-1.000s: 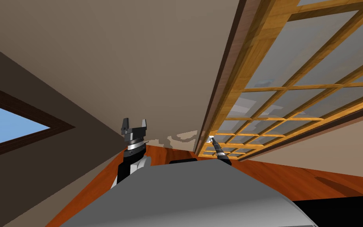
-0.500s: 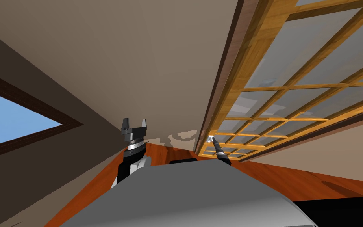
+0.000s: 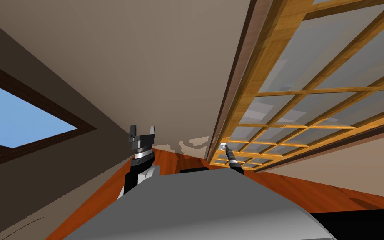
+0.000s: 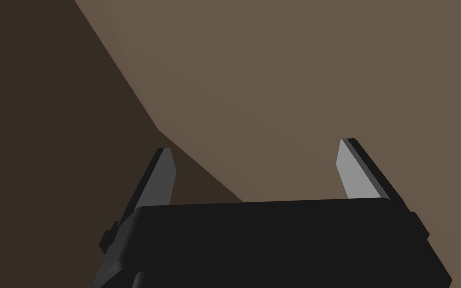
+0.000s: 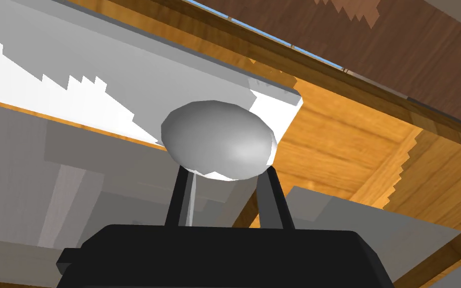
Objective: Pull the door open
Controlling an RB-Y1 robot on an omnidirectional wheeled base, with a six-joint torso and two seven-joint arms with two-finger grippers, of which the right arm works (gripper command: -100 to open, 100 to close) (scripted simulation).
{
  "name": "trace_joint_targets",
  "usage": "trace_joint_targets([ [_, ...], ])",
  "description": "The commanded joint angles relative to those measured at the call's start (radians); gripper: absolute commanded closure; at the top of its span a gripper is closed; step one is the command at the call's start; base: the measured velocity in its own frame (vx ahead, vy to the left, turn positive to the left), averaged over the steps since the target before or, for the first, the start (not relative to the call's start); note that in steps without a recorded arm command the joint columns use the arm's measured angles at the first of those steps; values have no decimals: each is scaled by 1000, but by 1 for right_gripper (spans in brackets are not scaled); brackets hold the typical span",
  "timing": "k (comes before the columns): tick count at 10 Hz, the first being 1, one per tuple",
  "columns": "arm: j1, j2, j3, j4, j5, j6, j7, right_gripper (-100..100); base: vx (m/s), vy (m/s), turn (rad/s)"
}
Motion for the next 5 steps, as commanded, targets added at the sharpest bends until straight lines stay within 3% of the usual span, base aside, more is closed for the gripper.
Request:
trace_joint_targets([
  [1,-4,5,14,-7,-10,-6,-39,100,-42,-20,45],
  [5,-10,-2,38,-3,-55,-1,-122,100,-33,-12,49],
])
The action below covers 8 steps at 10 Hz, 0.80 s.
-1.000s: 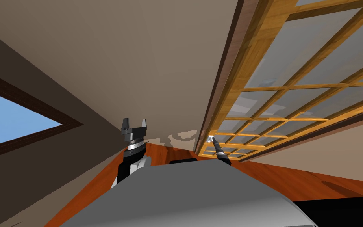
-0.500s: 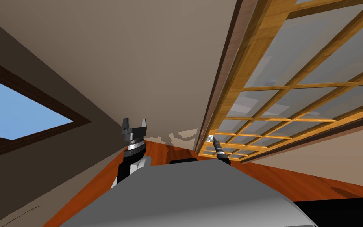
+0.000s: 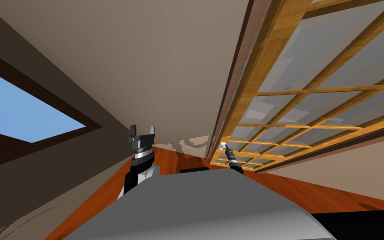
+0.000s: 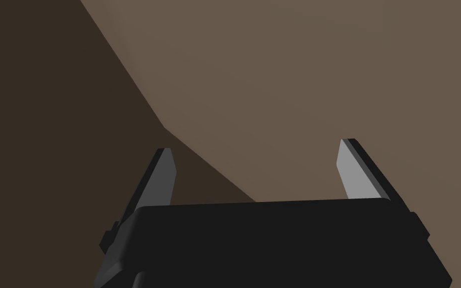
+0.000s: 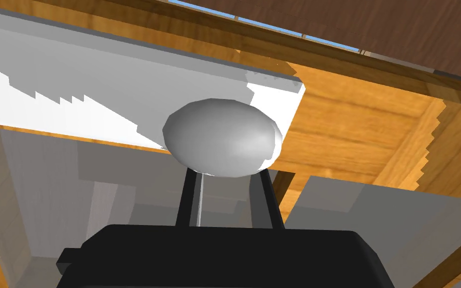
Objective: Pull the door open
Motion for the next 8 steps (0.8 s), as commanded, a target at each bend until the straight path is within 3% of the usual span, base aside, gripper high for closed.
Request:
trace_joint_targets([
  [1,-1,3,22,-23,-22,0,-50,100,-40,-18,84],
  [8,-12,-11,69,-15,-113,11,-217,100,-40,-15,60],
])
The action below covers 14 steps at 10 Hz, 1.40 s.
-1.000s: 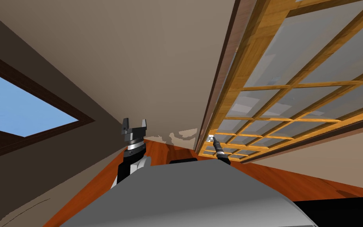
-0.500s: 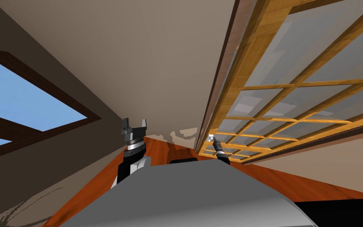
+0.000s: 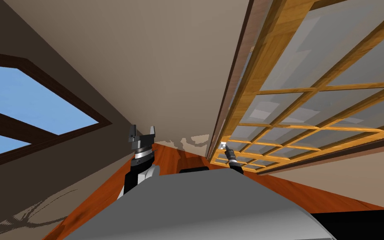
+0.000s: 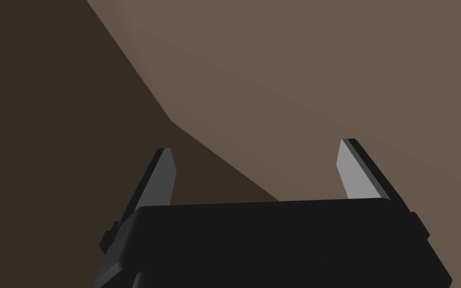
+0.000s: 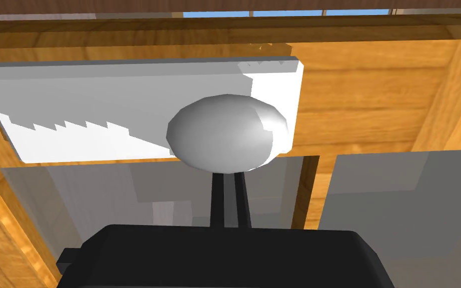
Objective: Pull the door open
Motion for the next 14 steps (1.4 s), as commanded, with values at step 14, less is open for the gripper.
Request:
trace_joint_targets([
  [14,-30,31,75,-19,-173,40,-368,-100,-56,-12,26],
])
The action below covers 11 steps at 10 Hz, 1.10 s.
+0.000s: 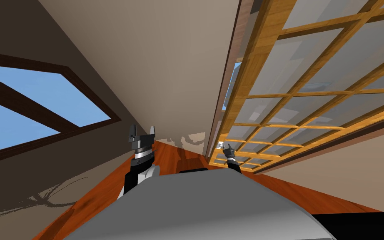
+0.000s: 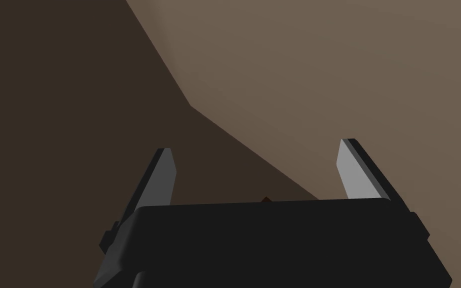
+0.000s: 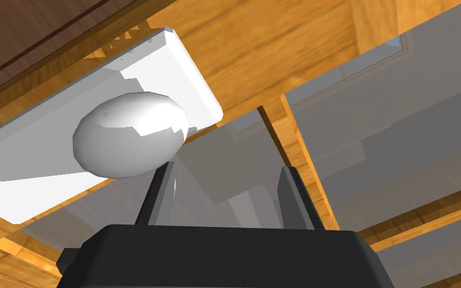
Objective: Pull the door open
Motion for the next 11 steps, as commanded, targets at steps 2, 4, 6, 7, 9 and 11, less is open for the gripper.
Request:
trace_joint_targets([
  [2,-11,21,33,-5,-26,20,-72,-100,-57,-5,14],
  [4,-14,24,42,-7,-47,25,-123,-100,-46,-5,28],
  [6,-18,28,51,-9,-69,30,-164,-100,-71,-16,51],
  [7,-22,32,61,-12,-91,35,-196,-100,-57,-18,45],
  [9,-26,36,70,-14,-112,40,-243,-100,-43,-3,16],
  [11,-26,36,70,-14,-112,40,-247,-100,-31,-5,11],
])
